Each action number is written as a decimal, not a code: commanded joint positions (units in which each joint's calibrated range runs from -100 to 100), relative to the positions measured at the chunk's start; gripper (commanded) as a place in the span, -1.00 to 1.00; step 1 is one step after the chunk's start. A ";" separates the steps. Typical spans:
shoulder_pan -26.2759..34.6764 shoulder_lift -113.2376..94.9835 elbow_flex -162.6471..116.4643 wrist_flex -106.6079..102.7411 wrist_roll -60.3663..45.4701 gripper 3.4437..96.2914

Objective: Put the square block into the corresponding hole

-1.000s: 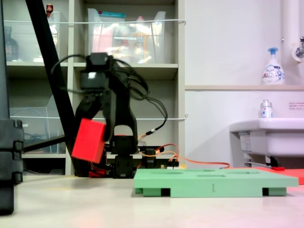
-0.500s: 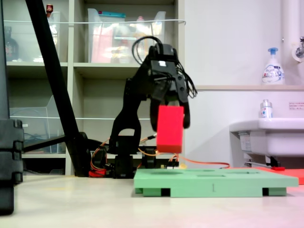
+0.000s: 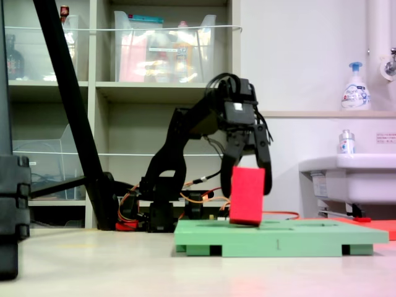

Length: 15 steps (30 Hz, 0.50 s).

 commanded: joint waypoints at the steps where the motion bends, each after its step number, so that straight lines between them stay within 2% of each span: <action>1: 0.59 0.36 3.87 3.43 0.44 -0.73; 15: 1.07 1.89 3.97 14.51 0.78 -0.72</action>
